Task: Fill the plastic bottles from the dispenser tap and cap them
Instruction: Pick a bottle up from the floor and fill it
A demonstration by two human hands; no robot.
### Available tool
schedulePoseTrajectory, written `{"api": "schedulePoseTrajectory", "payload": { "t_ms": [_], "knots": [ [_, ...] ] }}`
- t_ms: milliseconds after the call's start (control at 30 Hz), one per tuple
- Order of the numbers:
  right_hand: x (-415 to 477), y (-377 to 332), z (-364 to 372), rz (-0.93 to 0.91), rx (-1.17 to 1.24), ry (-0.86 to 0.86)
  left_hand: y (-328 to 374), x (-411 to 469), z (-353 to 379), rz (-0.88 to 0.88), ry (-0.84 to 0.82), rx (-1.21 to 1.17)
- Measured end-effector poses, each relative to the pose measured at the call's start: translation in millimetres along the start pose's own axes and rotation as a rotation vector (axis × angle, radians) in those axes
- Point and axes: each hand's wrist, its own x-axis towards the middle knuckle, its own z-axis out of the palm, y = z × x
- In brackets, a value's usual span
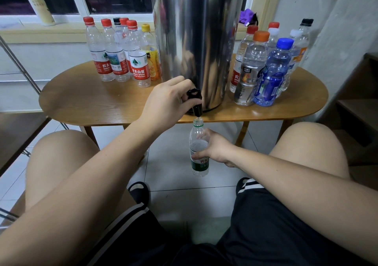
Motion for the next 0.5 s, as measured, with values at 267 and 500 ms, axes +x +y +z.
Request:
{"api": "schedulePoseTrajectory", "payload": {
  "t_ms": [267,500],
  "knots": [
    [2.8,1.4,1.2,0.002,-0.001,0.006,-0.4,-0.1,-0.4,0.005,0.001,0.003],
    [3.0,1.7,0.7,0.006,-0.006,0.003,0.7,-0.3,-0.3,0.007,0.007,0.004]
  ]
}}
